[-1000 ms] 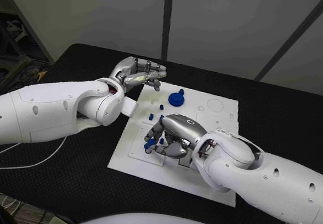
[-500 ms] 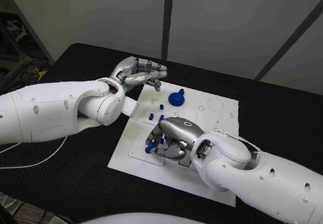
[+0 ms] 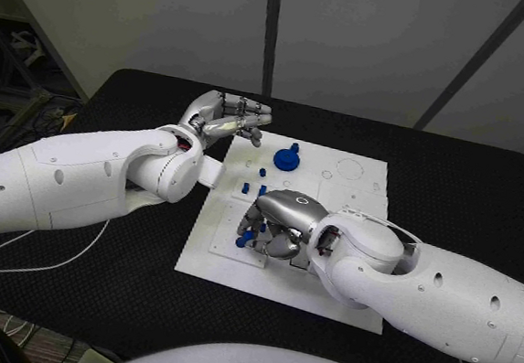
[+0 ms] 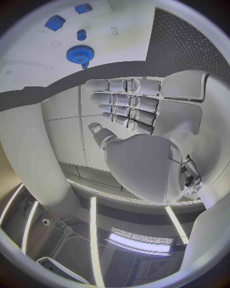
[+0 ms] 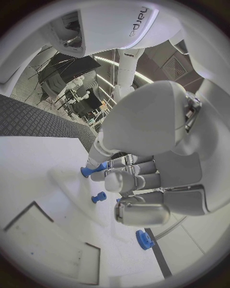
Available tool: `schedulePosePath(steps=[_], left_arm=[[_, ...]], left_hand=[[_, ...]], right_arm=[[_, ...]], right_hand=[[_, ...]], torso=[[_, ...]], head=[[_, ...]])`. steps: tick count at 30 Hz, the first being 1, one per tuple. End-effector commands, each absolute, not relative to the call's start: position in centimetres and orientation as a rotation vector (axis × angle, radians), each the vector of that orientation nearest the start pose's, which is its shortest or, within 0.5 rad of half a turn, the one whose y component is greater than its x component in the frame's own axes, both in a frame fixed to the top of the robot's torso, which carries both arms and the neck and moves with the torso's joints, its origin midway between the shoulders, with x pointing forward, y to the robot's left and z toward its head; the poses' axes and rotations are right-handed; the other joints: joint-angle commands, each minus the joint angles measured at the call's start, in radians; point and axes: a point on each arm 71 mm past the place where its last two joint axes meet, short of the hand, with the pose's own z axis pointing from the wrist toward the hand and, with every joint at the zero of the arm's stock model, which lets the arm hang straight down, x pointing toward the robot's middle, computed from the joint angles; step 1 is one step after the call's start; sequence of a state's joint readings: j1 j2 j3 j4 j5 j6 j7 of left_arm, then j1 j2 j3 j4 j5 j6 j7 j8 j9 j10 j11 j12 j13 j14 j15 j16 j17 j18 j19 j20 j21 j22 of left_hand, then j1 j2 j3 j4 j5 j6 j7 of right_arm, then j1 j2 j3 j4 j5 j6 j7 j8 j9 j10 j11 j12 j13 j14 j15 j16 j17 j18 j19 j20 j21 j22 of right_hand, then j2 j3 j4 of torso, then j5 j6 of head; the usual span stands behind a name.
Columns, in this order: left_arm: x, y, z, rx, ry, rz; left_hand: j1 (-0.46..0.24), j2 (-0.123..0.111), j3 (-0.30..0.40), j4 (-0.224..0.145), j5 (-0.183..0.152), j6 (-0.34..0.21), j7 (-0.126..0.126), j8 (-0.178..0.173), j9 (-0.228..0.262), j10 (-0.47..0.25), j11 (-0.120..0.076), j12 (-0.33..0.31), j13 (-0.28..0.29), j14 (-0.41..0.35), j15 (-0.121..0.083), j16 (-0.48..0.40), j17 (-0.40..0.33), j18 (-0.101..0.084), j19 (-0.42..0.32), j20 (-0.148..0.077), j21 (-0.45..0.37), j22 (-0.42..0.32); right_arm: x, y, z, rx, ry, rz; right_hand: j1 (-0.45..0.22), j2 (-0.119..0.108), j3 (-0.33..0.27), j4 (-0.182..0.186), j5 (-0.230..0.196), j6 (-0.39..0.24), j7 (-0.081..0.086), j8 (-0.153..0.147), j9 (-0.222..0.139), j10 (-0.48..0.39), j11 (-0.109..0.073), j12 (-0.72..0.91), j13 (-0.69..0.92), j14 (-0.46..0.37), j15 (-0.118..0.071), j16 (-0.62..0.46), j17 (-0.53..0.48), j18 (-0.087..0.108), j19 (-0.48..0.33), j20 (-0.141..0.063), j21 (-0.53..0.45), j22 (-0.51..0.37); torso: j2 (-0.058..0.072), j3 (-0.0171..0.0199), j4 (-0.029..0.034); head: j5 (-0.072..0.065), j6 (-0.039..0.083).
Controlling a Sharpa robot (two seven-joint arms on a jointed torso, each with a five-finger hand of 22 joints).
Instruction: Assemble the parts on the task board
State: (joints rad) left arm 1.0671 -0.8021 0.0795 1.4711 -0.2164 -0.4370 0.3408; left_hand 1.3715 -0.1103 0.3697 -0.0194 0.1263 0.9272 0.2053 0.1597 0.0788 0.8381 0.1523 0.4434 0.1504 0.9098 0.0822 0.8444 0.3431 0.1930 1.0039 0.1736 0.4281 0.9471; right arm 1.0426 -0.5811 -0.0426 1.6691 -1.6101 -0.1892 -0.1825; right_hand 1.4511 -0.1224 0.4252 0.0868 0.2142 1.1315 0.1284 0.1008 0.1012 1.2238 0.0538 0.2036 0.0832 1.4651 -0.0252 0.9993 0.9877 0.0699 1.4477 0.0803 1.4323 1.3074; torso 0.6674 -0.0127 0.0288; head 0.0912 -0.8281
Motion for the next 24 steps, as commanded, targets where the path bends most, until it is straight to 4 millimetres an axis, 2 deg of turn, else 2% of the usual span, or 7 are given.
schedulePosePath(steps=[1,7,10,13,16,20,24], left_arm=[[49.20,20.95,-20.15,-1.034,1.402,-1.392],[49.17,20.96,-20.12,-1.033,1.401,-1.392],[49.17,20.98,-20.12,-1.033,1.401,-1.392],[49.17,20.97,-20.12,-1.034,1.401,-1.392],[49.19,20.93,-20.14,-1.034,1.402,-1.392],[49.22,20.88,-20.16,-1.035,1.404,-1.392],[49.24,20.82,-20.21,-1.037,1.409,-1.394]], left_hand=[[0.002,0.012,-0.004,-0.003,-0.001,-0.006,0.003,0.006,0.000,-0.009,0.001,0.002,-0.001,0.000,0.000,0.000,-0.001,-0.012,0.003,0.001,-0.004,-0.002],[0.002,0.012,-0.004,-0.003,-0.001,-0.006,0.003,0.006,0.000,-0.009,0.001,0.002,-0.001,0.000,0.000,0.000,-0.001,-0.012,0.003,0.001,-0.004,-0.002],[0.002,0.012,-0.004,-0.003,-0.001,-0.006,0.003,0.006,0.000,-0.009,0.001,0.002,-0.001,0.000,0.000,0.000,-0.001,-0.012,0.003,0.001,-0.004,-0.002],[0.001,0.012,-0.005,-0.003,-0.001,-0.007,0.003,0.007,0.000,-0.010,0.001,0.004,-0.001,-0.001,0.000,0.000,-0.002,-0.012,0.003,0.001,-0.004,-0.002],[-0.002,0.013,-0.006,-0.001,-0.001,-0.008,0.003,0.008,0.000,-0.012,0.002,0.007,-0.002,-0.002,0.001,0.000,-0.003,-0.012,0.003,0.001,-0.005,-0.003],[-0.002,0.013,-0.007,-0.001,-0.001,-0.009,0.003,0.008,0.000,-0.013,0.002,0.007,-0.002,-0.002,0.001,0.000,-0.003,-0.012,0.003,0.001,-0.005,-0.003],[-0.006,0.015,-0.010,0.002,-0.001,-0.012,0.004,0.010,-0.001,-0.017,0.002,0.011,-0.002,-0.002,0.002,0.000,-0.004,-0.012,0.003,0.002,-0.006,-0.005]], right_arm=[[39.06,-3.23,-23.51,-0.493,1.814,0.918],[39.05,-3.10,-23.72,-0.497,1.819,0.915],[39.00,-2.98,-23.74,-0.498,1.814,0.921],[38.93,-2.84,-23.71,-0.497,1.808,0.930],[38.92,-2.77,-23.69,-0.495,1.803,0.936],[38.95,-2.80,-23.62,-0.485,1.791,0.942],[39.03,-2.93,-23.46,-0.464,1.769,0.946]], right_hand=[[-0.010,0.006,0.000,-0.002,0.003,0.004,0.000,0.004,0.001,0.008,0.001,-0.006,0.001,0.022,-0.003,0.004,0.000,-0.016,0.004,-0.003,0.002,0.037],[-0.020,0.002,-0.006,0.000,-0.002,-0.004,0.002,-0.002,-0.001,0.004,0.003,-0.014,0.000,0.020,-0.001,0.001,-0.005,-0.015,0.001,-0.001,0.000,0.033],[-0.041,-0.013,-0.017,0.008,-0.004,-0.031,0.013,-0.021,-0.008,-0.016,0.012,-0.031,-0.004,0.019,0.007,0.002,-0.006,-0.014,-0.003,0.003,-0.005,0.025],[-0.071,-0.035,-0.042,0.022,-0.029,-0.084,0.012,-0.041,-0.020,-0.037,0.016,-0.046,-0.007,0.019,0.013,0.004,-0.006,-0.013,-0.007,0.010,-0.008,0.020],[-0.082,-0.045,-0.061,0.030,-0.050,-0.140,0.008,-0.041,-0.032,-0.045,0.011,-0.051,-0.005,0.019,0.009,0.009,-0.003,-0.011,-0.009,0.009,-0.010,0.018],[-0.084,-0.047,-0.081,0.035,-0.056,-0.192,-0.001,-0.040,-0.035,-0.051,0.009,-0.052,-0.002,0.019,0.006,0.013,-0.003,-0.011,-0.011,0.007,-0.011,0.016],[-0.082,-0.048,-0.105,0.039,-0.056,-0.266,-0.008,-0.041,-0.037,-0.058,0.008,-0.049,0.004,0.019,0.005,0.019,0.000,-0.010,-0.013,0.006,-0.015,0.011]], torso=[[0.000,-0.0004,0.0005],[-0.001,-0.0017,0.0013],[-0.001,-0.0002,0.0006],[0.000,0.0002,0.0005],[-0.001,0.0003,0.0004],[0.000,0.0017,-0.0009],[0.000,0.0009,-0.0008]], head=[[0.000,-0.002],[-0.001,0.002],[-0.002,0.000],[-0.002,0.000],[-0.002,0.001],[-0.005,0.003],[-0.006,0.003]])
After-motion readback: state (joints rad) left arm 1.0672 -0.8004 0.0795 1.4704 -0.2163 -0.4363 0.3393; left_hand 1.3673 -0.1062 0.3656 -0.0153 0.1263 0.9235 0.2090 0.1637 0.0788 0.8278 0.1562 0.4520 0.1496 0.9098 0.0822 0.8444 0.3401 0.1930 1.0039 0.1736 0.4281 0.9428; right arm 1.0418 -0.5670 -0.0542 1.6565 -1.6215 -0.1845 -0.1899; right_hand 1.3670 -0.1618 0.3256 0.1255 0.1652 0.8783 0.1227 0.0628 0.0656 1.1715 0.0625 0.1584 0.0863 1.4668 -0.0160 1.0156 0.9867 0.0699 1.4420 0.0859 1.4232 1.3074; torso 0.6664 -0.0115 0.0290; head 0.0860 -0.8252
